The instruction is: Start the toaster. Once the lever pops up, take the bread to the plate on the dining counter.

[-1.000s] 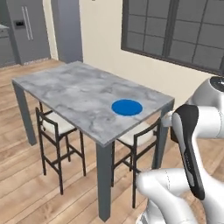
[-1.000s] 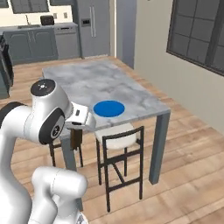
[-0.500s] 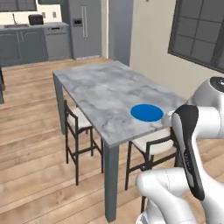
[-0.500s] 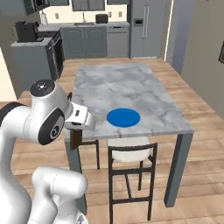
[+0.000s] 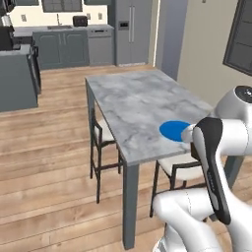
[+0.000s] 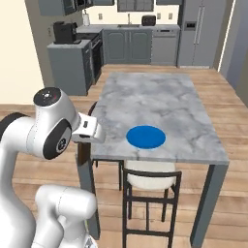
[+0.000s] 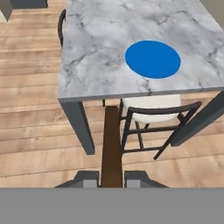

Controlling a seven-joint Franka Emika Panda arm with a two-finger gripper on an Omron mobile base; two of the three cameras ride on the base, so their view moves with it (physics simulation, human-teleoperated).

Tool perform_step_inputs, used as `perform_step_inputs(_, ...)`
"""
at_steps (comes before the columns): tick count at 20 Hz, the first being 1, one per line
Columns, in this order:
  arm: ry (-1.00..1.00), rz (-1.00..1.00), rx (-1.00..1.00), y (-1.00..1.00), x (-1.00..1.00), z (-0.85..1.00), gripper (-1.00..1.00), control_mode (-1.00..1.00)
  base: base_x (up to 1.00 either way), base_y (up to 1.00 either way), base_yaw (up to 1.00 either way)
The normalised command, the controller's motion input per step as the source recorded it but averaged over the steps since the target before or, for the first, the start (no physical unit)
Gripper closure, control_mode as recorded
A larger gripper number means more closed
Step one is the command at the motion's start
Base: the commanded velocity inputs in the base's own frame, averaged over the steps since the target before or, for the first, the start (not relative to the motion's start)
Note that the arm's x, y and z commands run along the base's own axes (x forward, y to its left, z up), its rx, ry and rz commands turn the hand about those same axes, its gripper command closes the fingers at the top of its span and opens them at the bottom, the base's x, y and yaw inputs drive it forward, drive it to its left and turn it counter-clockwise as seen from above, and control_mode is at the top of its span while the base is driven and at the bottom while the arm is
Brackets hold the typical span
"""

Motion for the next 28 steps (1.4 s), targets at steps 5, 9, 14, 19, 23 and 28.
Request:
perform_step_inputs(5, 0.00, 0.00, 0.00, 0.00, 0.00, 0.00, 1.00, 1.00, 0.32, -0.40, 0.17)
perform_step_inputs(9, 0.00, 0.00, 0.00, 0.00, 0.00, 0.00, 1.00, 1.00, 0.39, -0.49, 0.09)
perform_step_inputs(14, 0.00, 0.00, 0.00, 0.00, 0.00, 0.00, 1.00, 1.00, 0.42, -0.47, 0.06)
perform_step_inputs(19, 0.00, 0.00, 0.00, 0.00, 0.00, 0.00, 1.00, 1.00, 0.42, -0.42, 0.04)
perform_step_inputs(23, 0.00, 0.00, 0.00, 0.00, 0.00, 0.00, 1.00, 1.00, 0.51, -0.15, 0.00)
perform_step_inputs(28, 0.00, 0.00, 0.00, 0.00, 0.00, 0.00, 1.00, 1.00, 0.56, 0.00, 0.00)
